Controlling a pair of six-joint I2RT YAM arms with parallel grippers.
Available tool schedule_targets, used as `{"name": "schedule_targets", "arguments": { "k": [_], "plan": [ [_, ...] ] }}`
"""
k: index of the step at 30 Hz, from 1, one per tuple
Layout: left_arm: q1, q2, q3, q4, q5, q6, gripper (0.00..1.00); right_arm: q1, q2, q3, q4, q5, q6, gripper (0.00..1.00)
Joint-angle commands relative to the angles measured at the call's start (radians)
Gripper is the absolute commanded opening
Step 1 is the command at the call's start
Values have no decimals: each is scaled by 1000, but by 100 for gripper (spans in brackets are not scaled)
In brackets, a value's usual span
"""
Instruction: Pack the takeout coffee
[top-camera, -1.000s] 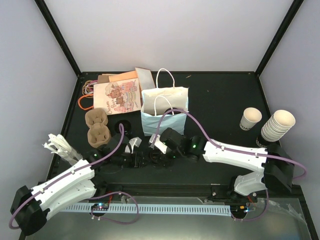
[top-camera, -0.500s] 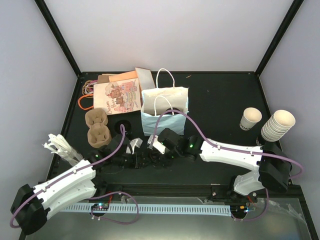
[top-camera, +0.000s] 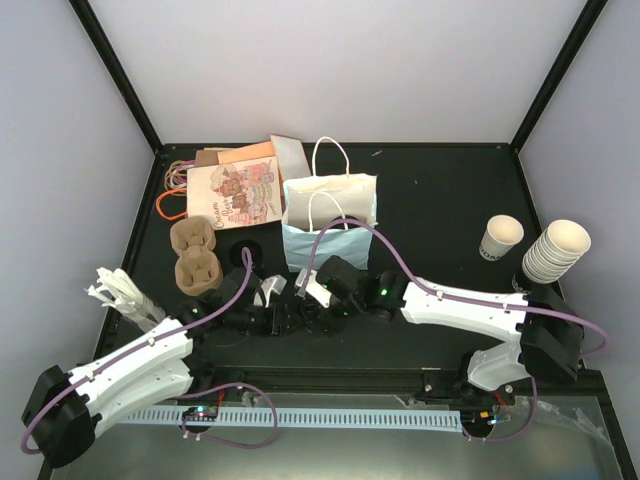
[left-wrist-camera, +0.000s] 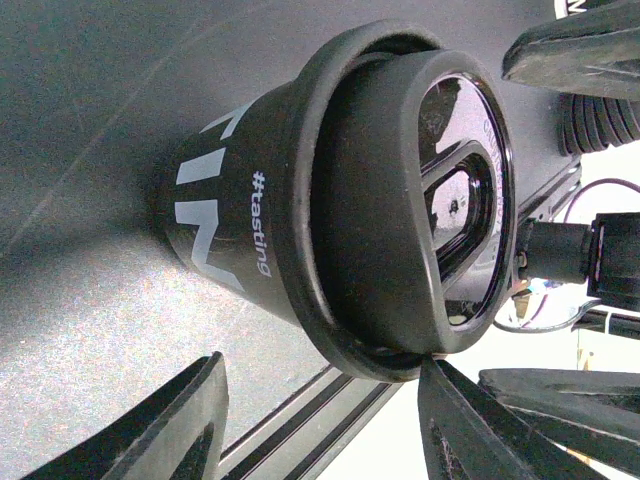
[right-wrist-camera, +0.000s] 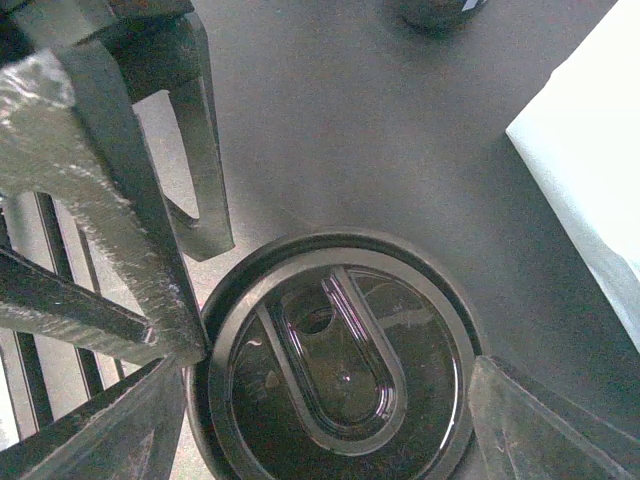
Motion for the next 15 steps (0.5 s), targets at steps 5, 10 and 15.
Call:
{"name": "schedule_targets", "arguments": {
  "k": [5,10,15],
  "plan": [
    [7,-6,-2,11,6,-4,54,6,-53,-2,20,13,-2,80],
    [7,-5,0,11,5,-3,54,4,-40,-4,17,19,-10,81],
    [8,-4,-3,16,7,-3,54,4,-17,5,14,6,-17,81]
  ]
}}
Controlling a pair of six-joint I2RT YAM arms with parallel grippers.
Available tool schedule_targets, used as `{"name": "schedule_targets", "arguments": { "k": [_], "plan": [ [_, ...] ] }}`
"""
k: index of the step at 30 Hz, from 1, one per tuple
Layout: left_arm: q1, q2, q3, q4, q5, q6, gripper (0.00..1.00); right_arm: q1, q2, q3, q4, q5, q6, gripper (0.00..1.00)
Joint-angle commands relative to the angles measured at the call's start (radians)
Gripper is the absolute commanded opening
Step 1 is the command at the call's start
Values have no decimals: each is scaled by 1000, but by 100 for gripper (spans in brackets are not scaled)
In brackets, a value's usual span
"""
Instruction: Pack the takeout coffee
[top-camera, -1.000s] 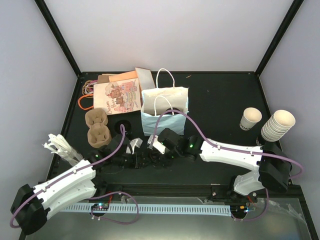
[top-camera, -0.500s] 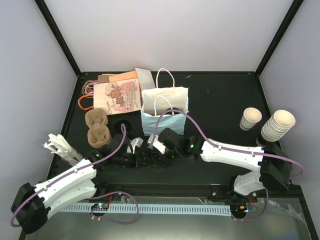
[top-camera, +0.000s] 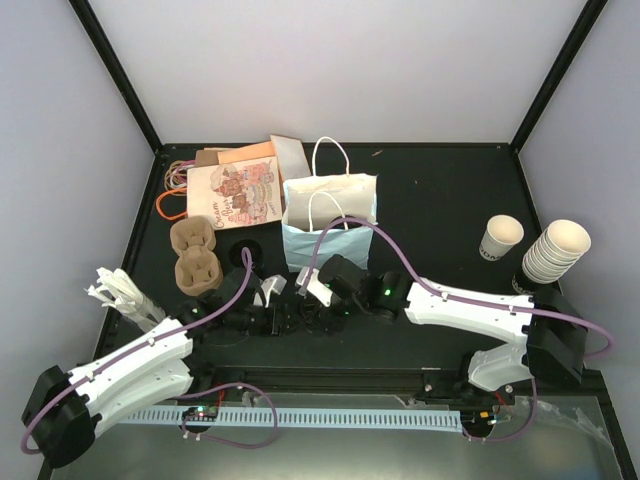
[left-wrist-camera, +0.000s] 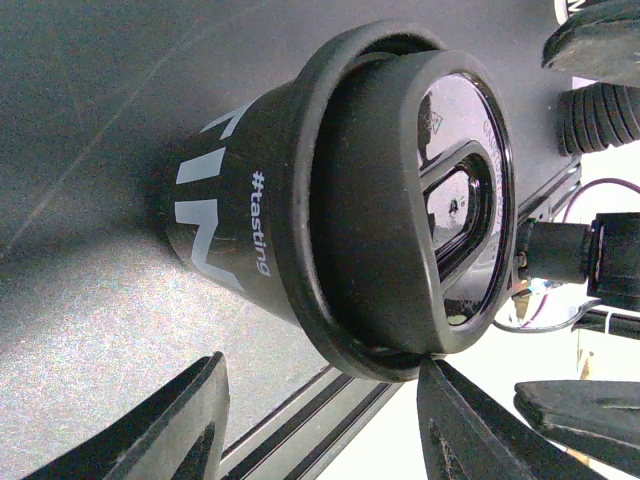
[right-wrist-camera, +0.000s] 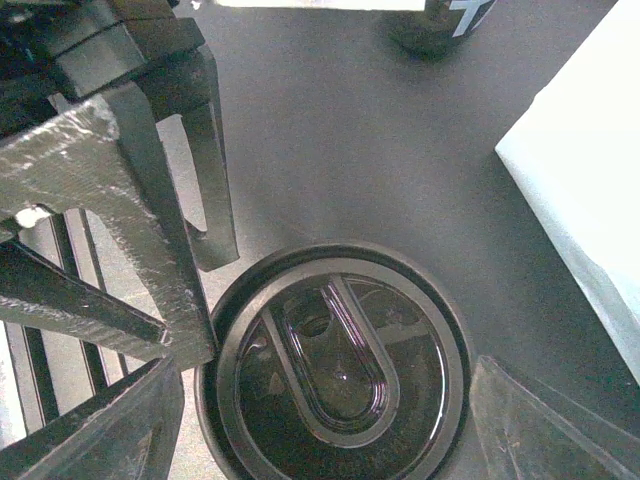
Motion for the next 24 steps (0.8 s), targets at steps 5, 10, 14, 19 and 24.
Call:
{"name": "schedule_targets", "arguments": {
  "k": [5,10,14,19,24],
  "plan": [
    [8,-1,-5,18,9,-3,54,4,44,20,-5,-3,-17,81],
    [7,-1,-8,19,9,-4,54,4,48,18,-6,-5,-19,79],
    [7,2,-8,22,9,-3,54,4,52,19,-9,-10,-20,78],
    [8,11,-8,30,11,-1,54,4,59,21,-11,-15,-21,74],
    [8,19,-6,40,16,-1,54,4,64,22,-17,6,-21,79]
  ]
}}
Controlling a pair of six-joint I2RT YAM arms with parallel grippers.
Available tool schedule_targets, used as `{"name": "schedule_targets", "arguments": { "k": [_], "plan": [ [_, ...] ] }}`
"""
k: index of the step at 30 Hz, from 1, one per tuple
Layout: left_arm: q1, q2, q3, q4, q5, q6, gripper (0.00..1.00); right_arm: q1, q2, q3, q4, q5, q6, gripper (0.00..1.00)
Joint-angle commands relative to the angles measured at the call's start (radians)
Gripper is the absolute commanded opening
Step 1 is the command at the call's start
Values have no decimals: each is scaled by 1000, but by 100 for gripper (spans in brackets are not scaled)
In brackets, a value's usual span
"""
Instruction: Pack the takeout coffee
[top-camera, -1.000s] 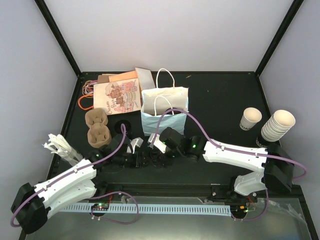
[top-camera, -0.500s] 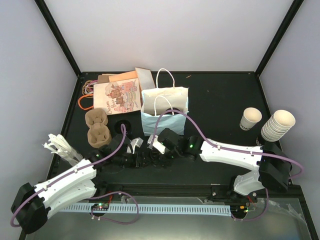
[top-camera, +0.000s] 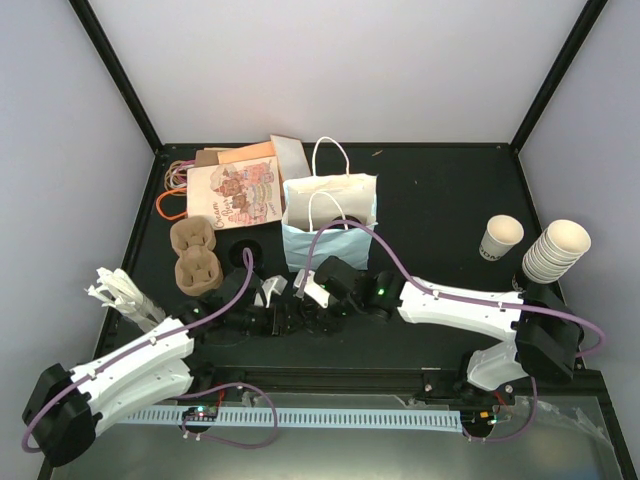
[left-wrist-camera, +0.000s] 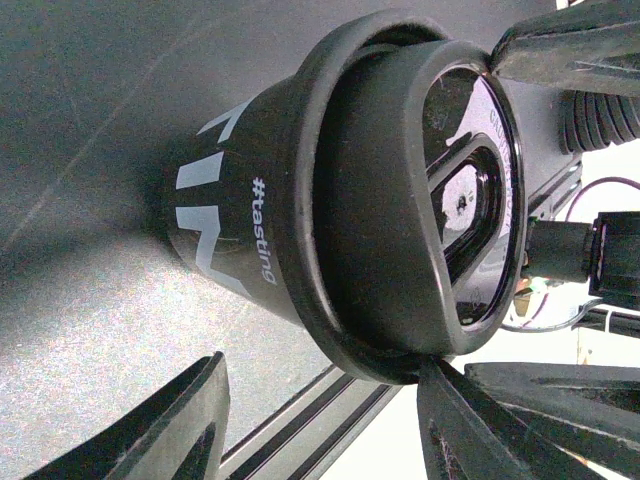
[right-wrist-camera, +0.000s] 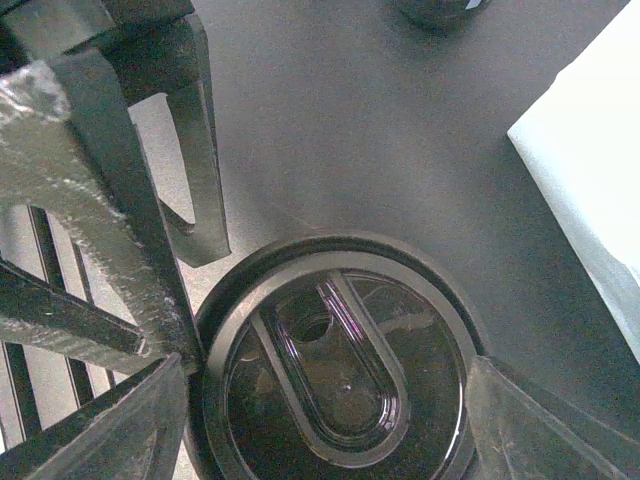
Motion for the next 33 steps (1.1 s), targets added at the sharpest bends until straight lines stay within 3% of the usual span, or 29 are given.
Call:
{"name": "schedule_targets", "arguments": {
  "k": [1,22,33],
  "plan": [
    [9,10,1,27,14,0,54,5,13,20,-14,13,-1,79],
    [8,5,2,11,9,6,53,3,-7,15,-12,47,6,85],
    [11,3,-3,15,8,6,53,0,20,18,-30,28,7,81]
  ]
}}
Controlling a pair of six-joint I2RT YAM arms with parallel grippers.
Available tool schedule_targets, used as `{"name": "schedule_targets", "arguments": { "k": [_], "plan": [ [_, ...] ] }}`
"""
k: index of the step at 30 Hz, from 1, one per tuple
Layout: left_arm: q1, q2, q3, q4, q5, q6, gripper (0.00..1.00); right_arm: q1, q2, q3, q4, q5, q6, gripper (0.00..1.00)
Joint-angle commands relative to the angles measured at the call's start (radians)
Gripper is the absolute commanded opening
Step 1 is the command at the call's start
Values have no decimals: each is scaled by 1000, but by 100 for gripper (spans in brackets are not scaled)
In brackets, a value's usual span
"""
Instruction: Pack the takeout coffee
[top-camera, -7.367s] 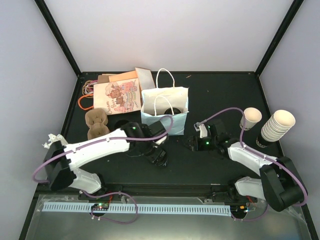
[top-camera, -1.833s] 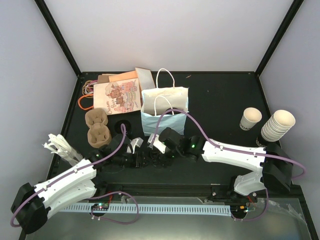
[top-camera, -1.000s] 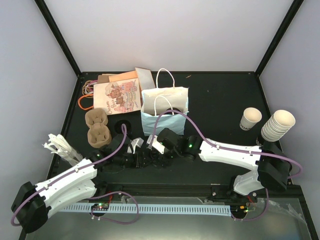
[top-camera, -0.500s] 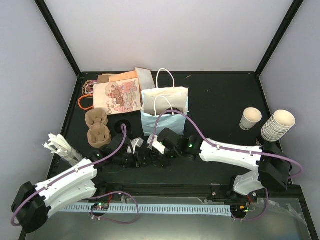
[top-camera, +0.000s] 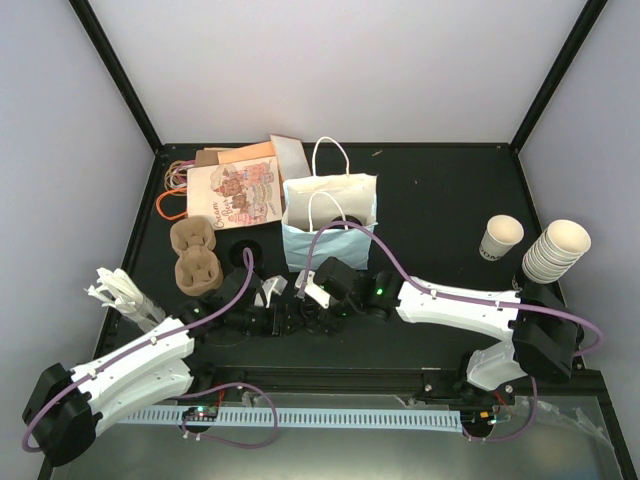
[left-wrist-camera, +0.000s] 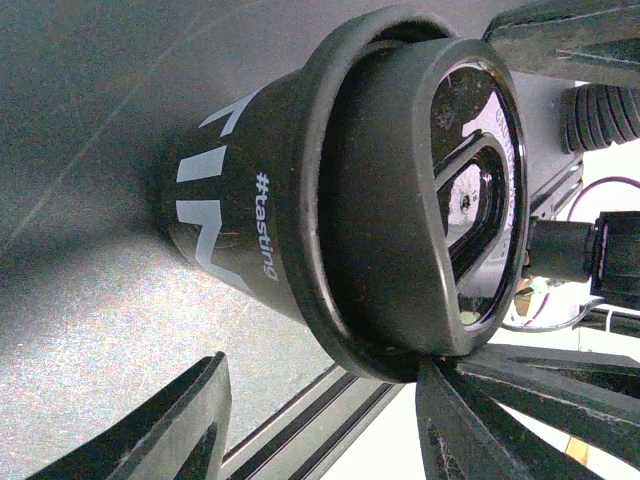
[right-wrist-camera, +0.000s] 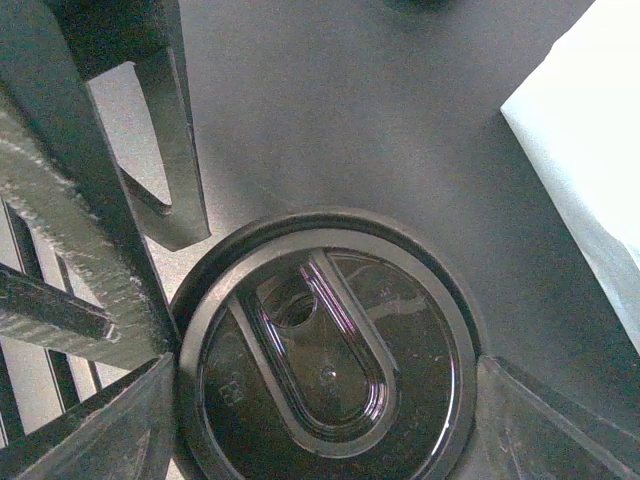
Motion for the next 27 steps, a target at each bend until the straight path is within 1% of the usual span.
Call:
{"name": "schedule_targets", "arguments": {
  "k": [1,15,27],
  "plan": [
    [10,-2,-1,10,5,5,53,0,10,15,-11,2,6,81],
    [9,15,-34,54,14,-8,50,1,34,17,-22,0,8,72],
    [10,45,-83,89,11,-29,48,0,45,11,-23,-3,21,68]
  ]
}}
